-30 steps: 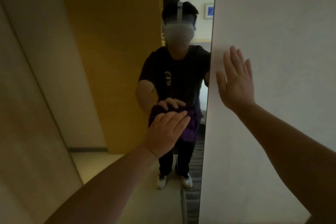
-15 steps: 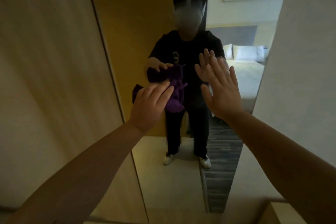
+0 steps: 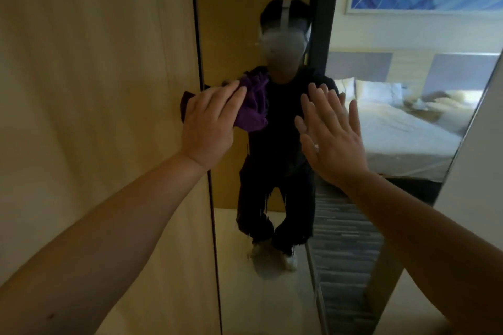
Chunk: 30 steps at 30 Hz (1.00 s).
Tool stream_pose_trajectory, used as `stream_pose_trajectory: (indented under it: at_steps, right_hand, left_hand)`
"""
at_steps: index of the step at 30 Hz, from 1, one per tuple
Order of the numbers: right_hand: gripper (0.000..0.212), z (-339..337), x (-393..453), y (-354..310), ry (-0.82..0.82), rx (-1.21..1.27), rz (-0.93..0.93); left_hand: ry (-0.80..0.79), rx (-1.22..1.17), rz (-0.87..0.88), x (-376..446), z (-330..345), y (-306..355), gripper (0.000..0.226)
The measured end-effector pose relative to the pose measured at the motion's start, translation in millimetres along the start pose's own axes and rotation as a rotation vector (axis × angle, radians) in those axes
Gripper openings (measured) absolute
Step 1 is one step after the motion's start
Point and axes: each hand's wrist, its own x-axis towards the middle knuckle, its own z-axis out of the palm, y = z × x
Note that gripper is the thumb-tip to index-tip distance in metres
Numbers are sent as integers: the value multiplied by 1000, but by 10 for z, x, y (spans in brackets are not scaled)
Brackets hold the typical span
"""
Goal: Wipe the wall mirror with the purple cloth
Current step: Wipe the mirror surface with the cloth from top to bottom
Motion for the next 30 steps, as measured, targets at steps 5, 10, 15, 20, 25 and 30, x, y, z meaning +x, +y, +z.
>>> stream_pose_trajectory:
  at_steps: [5, 10, 15, 20, 25, 30]
  right_hand:
    - [58, 407, -393, -132, 143, -113, 0]
    - [62, 524, -427, -130, 221, -233, 58]
    - [66, 631, -316, -9, 189, -250, 160]
    - [68, 824, -305, 79, 212, -294, 172]
    - [67, 857, -296, 96, 270, -282, 145]
    - [68, 867, -317, 130, 282, -264, 128]
  left_hand:
    - [146, 16, -16, -415, 221, 200, 41]
    - [238, 19, 2, -759, 244, 377, 64]
    - [248, 44, 18, -842, 260, 421, 70]
    - [248, 152, 89, -591, 438, 275, 45]
    - [253, 163, -30, -26, 299, 139, 53]
    - [-1, 169, 10, 321, 395, 125, 61]
